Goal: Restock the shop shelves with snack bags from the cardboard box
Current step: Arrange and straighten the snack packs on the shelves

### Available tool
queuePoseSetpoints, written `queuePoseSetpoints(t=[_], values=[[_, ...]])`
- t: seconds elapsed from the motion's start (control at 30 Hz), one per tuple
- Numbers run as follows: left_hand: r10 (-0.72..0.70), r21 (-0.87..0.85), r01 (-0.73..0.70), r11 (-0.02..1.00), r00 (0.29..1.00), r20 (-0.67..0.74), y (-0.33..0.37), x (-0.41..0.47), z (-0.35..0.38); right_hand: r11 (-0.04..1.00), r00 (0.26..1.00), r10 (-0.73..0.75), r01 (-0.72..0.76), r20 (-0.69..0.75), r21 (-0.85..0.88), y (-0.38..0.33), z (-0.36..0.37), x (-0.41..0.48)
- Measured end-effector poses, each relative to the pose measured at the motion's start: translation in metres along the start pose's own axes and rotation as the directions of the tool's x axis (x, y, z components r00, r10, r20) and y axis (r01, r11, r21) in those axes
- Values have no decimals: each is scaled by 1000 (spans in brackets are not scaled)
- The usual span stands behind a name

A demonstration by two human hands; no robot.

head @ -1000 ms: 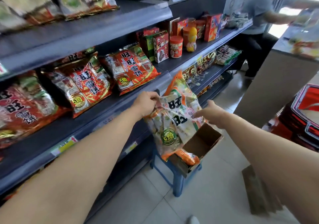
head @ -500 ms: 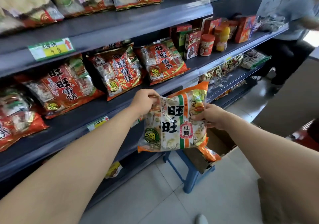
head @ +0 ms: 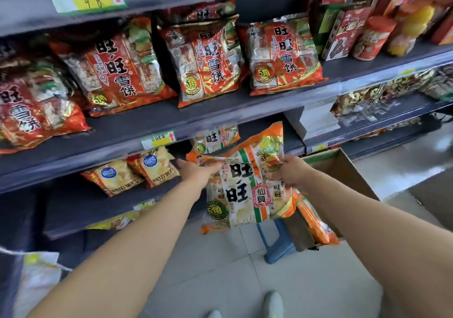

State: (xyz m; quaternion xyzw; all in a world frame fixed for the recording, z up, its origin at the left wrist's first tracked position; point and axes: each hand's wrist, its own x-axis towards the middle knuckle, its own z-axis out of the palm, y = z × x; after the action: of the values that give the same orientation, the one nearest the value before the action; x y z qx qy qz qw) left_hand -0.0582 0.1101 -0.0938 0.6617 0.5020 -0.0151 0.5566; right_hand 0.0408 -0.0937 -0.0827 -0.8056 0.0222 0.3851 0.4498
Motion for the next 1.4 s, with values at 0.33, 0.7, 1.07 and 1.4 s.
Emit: queuePoseSetpoints(t=[0.33, 0.7, 1.07, 1.4], values=[[-191, -191, 204, 960, 978, 85, -74, 93, 16, 1000, 997, 14, -13, 79, -20, 19, 46, 92], [-62, -286, 39, 957, 995, -73, -56, 217, 52, 936, 955, -210, 135, -209, -326, 9, 91, 254], [154, -350, -212, 912, 970, -187, -61, 315, 93, 979, 895, -204, 177, -397, -104, 19, 120, 370], [272, -208, -323, 923, 932, -239, -69, 324, 103, 957, 873, -281, 285, -398, -50, 30, 129, 378]])
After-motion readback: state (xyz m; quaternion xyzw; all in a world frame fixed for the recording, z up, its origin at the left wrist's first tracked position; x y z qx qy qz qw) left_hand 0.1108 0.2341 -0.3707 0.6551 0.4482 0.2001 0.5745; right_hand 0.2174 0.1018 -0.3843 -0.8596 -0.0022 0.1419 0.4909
